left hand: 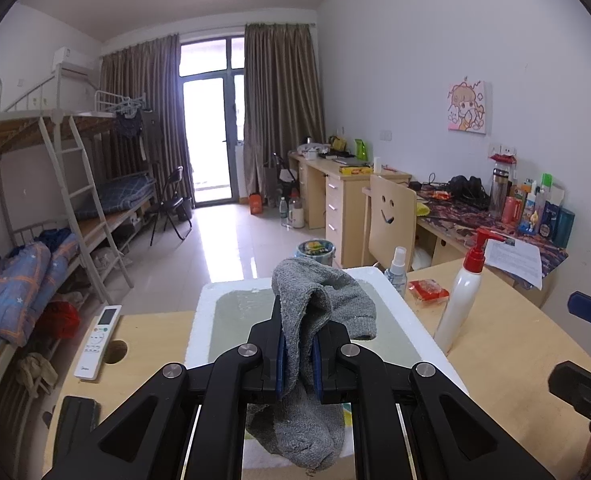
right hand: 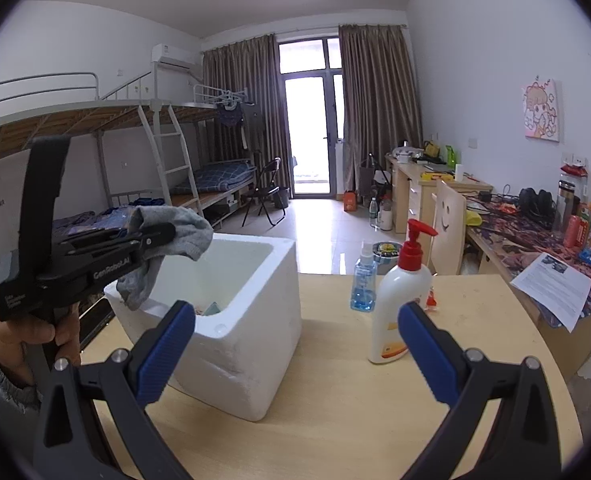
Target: Organize soft objects
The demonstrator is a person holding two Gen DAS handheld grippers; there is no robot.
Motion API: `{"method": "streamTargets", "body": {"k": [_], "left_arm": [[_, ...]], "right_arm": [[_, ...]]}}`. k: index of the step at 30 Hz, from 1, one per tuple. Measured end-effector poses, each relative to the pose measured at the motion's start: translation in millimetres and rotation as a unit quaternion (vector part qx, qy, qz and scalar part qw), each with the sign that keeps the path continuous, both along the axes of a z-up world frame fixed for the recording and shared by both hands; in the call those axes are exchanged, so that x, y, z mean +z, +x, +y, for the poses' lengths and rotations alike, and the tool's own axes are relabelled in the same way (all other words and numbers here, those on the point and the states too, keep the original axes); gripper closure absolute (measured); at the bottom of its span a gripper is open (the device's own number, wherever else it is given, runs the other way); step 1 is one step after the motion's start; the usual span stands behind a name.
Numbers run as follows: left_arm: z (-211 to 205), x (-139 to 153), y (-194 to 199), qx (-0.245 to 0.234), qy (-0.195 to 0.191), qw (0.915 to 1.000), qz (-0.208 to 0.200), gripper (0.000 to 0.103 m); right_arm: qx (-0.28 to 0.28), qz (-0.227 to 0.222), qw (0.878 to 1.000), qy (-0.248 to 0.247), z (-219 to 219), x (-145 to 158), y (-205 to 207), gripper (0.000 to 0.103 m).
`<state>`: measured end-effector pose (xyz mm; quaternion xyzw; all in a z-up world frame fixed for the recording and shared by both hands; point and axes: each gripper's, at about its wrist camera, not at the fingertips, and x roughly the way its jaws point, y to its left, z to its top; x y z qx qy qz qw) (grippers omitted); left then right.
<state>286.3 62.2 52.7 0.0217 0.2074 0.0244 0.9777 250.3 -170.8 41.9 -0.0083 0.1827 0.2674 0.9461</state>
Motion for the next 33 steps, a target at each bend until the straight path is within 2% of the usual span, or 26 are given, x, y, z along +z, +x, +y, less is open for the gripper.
{"method": "streamTargets", "body": {"k": [7,9,11,13,14,15,17,19,22,33], "left_arm": [[2.0,-8.1,13.3,0.007,-0.007,0.9999,0.012,0.092],[2.8,-9.1,14.4,0.003,-0.008,0.9999,0.014,0.088],[2.3,-9.2,14.2,0.002,-0.007,0.9999,0.013,0.074],[3.5,-7.7,11.6,0.002,-0.011,0.9999,0.008,0.035],[3.8,-7.3,10.9,0.003,-0.011,0.9999,0.005,0.026],[4.6,-6.3,8.4,0.006,-0.013,0.9999,-0.001,0.02],[5.1,-3.7,4.2,0.002,-0.018,0.9998,-0.006,0.018],[3.4,-2.5,2.7,0.0,-0.012,0.9999,-0.008,0.002],[0.3,1.1,-5.1,0.006,0.0,0.9997,-0.025,0.001],[4.2,13.5,-34.9,0.016,-0.003,0.9988,-0.047,0.001]], "right_arm": [[-0.004,0.002,1.0,0.005,-2.9,-0.4,-0.5,0.0],[-0.005,0.003,1.0,0.004,-2.6,-1.3,-0.8,0.0],[-0.006,0.003,1.0,0.003,-3.0,-2.0,-0.1,0.0],[-0.007,0.003,1.0,0.003,-3.0,-1.4,-0.1,0.0],[-0.007,0.002,1.0,0.004,-3.1,-1.1,-0.6,0.0],[-0.007,0.002,1.0,0.004,-3.0,-1.1,-1.0,0.0],[-0.008,0.002,1.0,0.004,-3.4,-0.8,-1.2,0.0],[-0.007,0.002,1.0,0.004,-3.4,-0.7,-1.8,0.0],[-0.008,0.0,1.0,0.003,-2.7,0.6,-3.2,0.0],[-0.002,-0.012,1.0,0.005,0.2,8.2,-16.5,0.0]]}}
